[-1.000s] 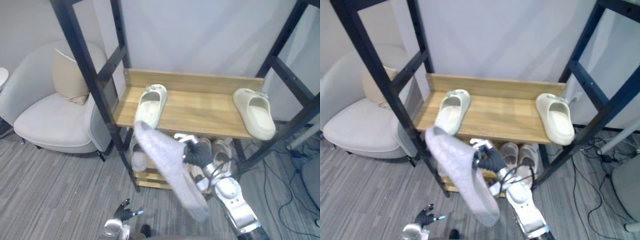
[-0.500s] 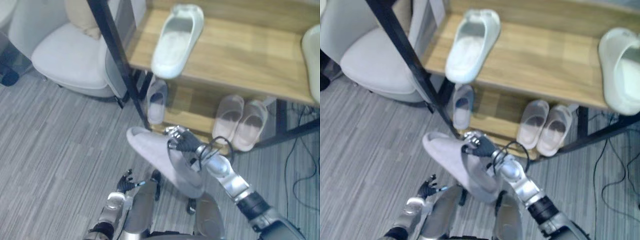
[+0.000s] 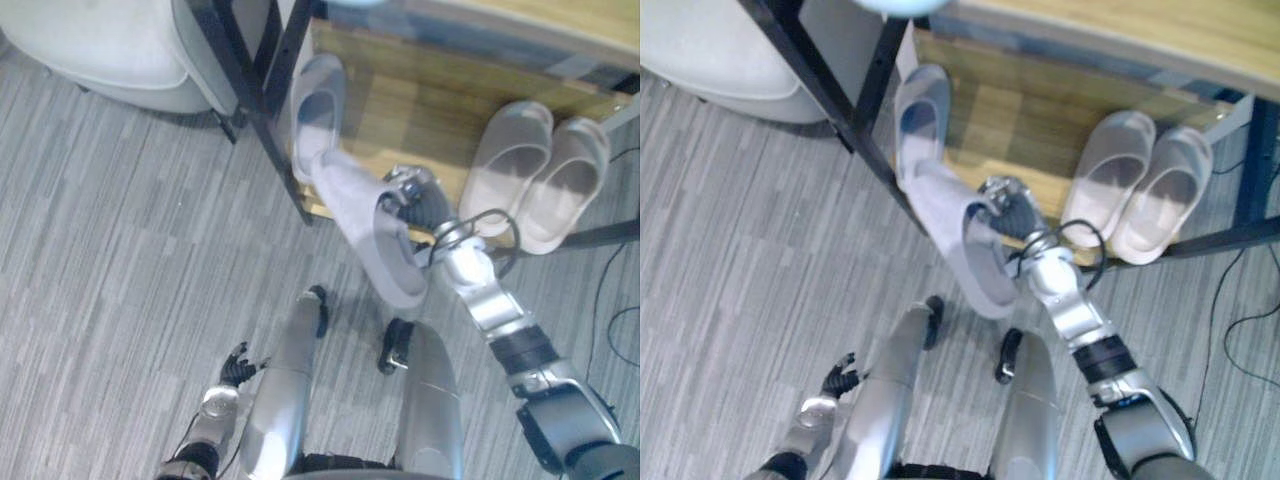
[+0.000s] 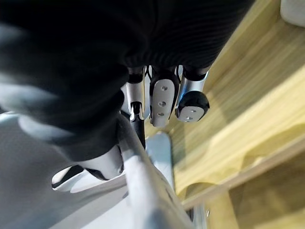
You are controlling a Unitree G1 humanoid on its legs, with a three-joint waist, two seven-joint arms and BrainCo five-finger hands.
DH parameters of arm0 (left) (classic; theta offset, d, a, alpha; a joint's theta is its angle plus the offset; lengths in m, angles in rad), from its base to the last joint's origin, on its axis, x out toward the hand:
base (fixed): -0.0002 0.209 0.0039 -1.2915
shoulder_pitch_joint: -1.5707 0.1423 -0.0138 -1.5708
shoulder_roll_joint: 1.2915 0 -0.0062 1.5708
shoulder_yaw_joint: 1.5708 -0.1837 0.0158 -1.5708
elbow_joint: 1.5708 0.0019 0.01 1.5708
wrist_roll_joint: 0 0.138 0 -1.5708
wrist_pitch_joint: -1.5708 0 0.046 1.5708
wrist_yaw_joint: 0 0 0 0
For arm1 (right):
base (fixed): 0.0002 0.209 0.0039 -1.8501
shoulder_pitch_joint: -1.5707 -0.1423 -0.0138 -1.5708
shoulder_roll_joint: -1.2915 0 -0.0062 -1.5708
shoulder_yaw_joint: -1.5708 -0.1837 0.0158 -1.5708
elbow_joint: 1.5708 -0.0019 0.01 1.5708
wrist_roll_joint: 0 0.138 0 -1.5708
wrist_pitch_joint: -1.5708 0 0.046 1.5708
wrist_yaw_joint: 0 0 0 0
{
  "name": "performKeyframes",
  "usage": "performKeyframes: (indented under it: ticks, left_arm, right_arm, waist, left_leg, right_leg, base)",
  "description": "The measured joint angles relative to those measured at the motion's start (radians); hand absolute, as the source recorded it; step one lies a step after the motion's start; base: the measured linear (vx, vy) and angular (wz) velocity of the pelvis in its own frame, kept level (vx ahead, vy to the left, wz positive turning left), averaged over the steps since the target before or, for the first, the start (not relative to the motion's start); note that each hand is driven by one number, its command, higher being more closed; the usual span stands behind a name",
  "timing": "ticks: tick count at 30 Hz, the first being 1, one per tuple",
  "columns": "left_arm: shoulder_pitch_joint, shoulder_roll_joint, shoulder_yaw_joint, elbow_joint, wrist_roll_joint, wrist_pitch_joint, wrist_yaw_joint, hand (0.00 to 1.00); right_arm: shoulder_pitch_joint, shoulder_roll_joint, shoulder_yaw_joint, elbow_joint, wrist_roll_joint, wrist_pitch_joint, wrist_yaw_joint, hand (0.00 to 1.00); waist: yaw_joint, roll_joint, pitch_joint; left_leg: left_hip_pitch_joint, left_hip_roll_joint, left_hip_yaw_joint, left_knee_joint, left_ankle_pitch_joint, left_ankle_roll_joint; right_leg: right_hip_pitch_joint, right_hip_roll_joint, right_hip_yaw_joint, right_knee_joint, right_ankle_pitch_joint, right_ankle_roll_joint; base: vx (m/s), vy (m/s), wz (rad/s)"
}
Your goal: Organize the slippers on the shoe rack
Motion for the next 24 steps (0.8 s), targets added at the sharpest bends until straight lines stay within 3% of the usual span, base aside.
performKeyframes:
  ticks: [8, 13, 17, 24]
  left_arm:
    - [0.011, -0.048, 0.068, -0.155, -0.002, 0.015, 0.034, 0.00]
    - [0.012, -0.070, 0.093, -0.193, -0.002, 0.016, 0.041, 0.00]
    - [0.012, -0.084, 0.100, -0.212, -0.004, 0.017, 0.065, 0.00]
    - [0.020, -0.088, 0.092, -0.246, -0.030, 0.020, 0.080, 0.00]
  right_arm:
    - [-0.201, 0.006, -0.131, -0.010, -0.041, 0.112, -0.128, 1.00]
    - [-0.311, 0.007, -0.155, 0.001, -0.082, 0.170, -0.161, 1.00]
    - [-0.394, 0.009, -0.155, 0.109, -0.118, 0.216, -0.176, 1.00]
    - [-0.497, 0.016, -0.155, 0.251, -0.119, 0.257, -0.177, 1.00]
  waist:
    - [0.030, -0.004, 0.003]
    - [0.038, -0.004, 0.004]
    - [0.053, -0.012, 0.008]
    - [0.066, -0.016, 0.010]
  left_leg:
    - [-0.108, 0.004, -0.005, 0.097, -0.022, -0.011]
    - [-0.167, 0.004, -0.018, 0.126, -0.022, -0.024]
    - [-0.185, 0.002, -0.026, 0.140, -0.027, -0.033]
    - [-0.242, -0.004, -0.037, 0.157, -0.022, -0.043]
  right_leg:
    - [-0.114, -0.007, 0.006, 0.119, -0.049, -0.008]
    - [-0.165, -0.010, -0.007, 0.152, -0.062, -0.011]
    - [-0.181, -0.015, -0.013, 0.172, -0.073, -0.018]
    - [-0.235, -0.025, -0.021, 0.206, -0.086, -0.018]
  base:
    - [-0.05, -0.046, 0.01]
    - [-0.04, -0.036, 0.05]
    - [-0.03, -0.028, 0.04]
    - [-0.03, -0.026, 0.07]
